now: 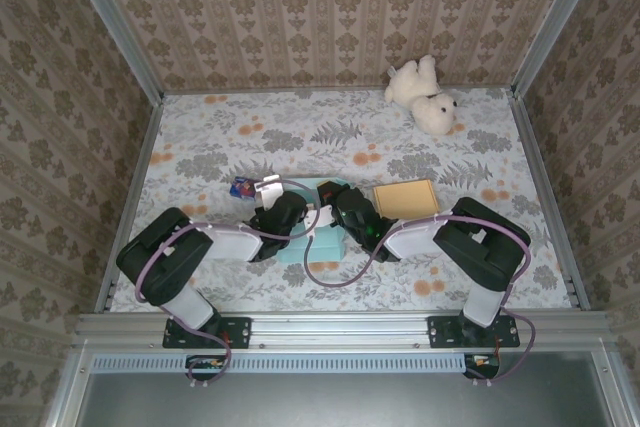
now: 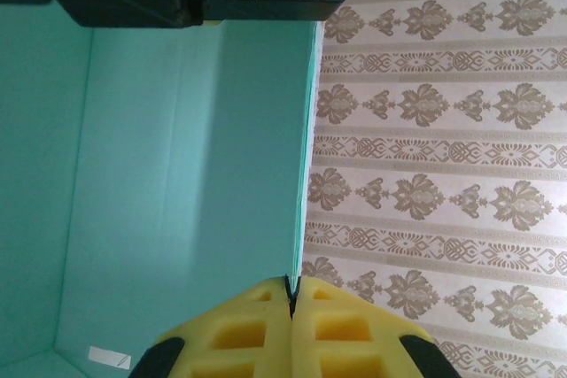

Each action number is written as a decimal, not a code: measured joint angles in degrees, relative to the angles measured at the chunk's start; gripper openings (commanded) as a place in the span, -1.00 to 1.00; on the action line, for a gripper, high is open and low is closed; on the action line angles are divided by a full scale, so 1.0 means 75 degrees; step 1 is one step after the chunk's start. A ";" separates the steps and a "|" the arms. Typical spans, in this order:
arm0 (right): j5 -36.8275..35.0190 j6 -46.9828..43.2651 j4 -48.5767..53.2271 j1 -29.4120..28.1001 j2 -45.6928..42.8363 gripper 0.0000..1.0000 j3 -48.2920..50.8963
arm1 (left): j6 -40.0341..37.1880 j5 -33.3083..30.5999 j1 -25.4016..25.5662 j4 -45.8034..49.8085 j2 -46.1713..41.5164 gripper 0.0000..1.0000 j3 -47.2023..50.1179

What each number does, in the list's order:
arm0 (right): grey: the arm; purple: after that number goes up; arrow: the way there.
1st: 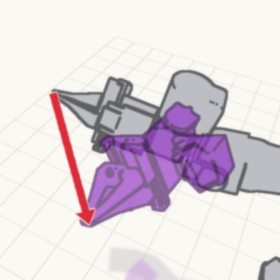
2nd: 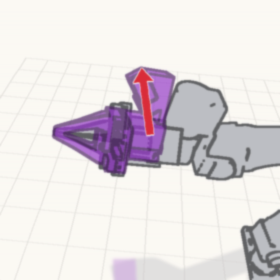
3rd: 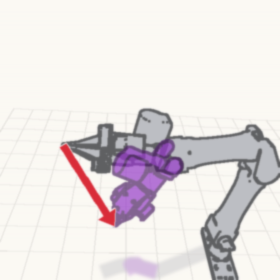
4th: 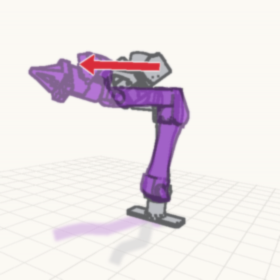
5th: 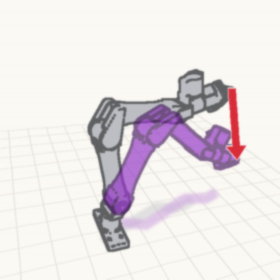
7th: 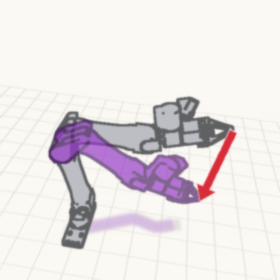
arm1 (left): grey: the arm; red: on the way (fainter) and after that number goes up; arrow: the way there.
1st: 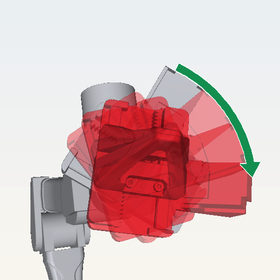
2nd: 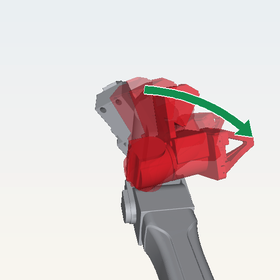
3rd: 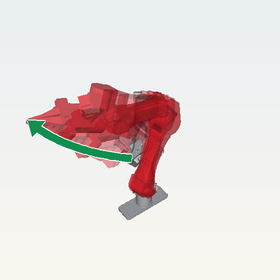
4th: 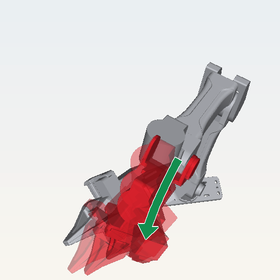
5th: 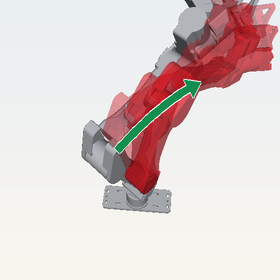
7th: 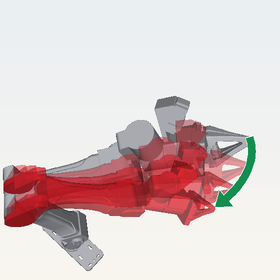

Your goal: Fold the paper box

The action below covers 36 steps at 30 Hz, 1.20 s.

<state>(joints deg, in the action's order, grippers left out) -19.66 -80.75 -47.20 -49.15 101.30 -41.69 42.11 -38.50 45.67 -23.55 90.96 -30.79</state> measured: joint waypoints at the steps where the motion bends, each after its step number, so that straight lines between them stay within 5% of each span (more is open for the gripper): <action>1: 0.0000 0.0009 0.0000 0.0000 0.0000 -1.00 0.0000 | -0.0015 0.0038 0.0000 0.0029 -0.0038 -0.81 0.0006; 8: 0.0029 0.0079 0.0026 -0.0023 0.0003 -1.00 0.0000 | -0.0006 0.0187 -0.0102 0.0315 -0.0595 -0.63 0.0187; 16: 0.0055 0.0198 0.0020 -0.0041 0.0003 -1.00 -0.0023 | 0.0026 0.0294 -0.0248 0.0536 -0.1384 -0.15 0.0548; 36: -0.0152 0.0224 0.0152 -0.0032 0.0006 -1.00 -0.0064 | -0.0641 0.0597 -0.0239 0.1035 -0.2672 0.18 0.0810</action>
<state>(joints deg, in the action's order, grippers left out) -20.80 -79.07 -46.06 -49.39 101.34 -42.17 37.30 -34.02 43.88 -15.79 70.91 -24.71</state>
